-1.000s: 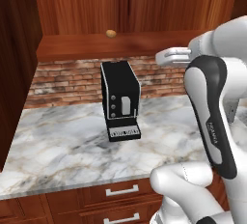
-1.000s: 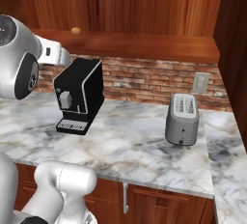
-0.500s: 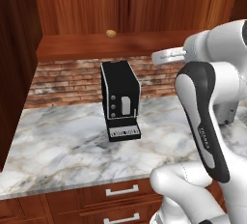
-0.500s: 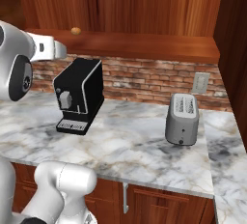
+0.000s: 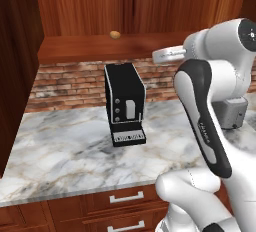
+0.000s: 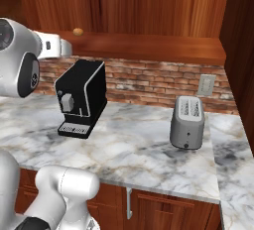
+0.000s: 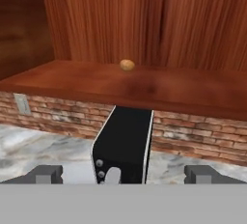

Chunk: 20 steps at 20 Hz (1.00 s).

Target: Pick the tangerines from the cabinet and place them in one bowl. Pick the broccoli from the sink and place it in the other bowl.

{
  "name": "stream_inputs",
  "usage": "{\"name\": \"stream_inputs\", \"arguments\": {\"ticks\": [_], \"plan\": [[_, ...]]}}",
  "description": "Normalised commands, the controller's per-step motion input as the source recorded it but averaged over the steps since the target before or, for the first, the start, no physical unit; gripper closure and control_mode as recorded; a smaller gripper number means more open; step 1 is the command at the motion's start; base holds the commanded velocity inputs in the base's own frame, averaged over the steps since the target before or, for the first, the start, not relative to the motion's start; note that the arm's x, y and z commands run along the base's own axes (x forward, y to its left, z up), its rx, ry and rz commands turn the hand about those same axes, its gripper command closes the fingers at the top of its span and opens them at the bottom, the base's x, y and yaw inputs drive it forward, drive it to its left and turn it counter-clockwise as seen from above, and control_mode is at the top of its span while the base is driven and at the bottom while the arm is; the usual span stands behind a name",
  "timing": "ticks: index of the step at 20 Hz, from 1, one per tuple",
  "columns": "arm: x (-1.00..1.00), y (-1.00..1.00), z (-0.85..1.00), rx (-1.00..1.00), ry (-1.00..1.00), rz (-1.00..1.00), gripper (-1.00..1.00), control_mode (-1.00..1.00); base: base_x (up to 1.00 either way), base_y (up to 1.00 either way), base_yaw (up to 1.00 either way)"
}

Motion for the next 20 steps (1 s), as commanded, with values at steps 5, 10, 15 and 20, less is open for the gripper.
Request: {"name": "stream_inputs", "arguments": {"ticks": [5, 10, 15, 20], "plan": [[0.46, 0.05, -0.06, 0.0, 0.0, -0.09, -1.0, -1.0, 0.0, 0.0, 0.0], [0.4, 0.0, -0.03, 0.02, -0.02, -0.08, -1.0, -1.0, 0.0, 0.0, 0.0], [0.44, 0.0, 0.0, 0.02, 0.0, -0.01, -1.0, -1.0, 0.0, 0.0, 0.0], [0.5, -0.01, -0.01, 0.0, 0.02, 0.02, -1.0, -1.0, 0.0, 0.0, 0.0]]}}
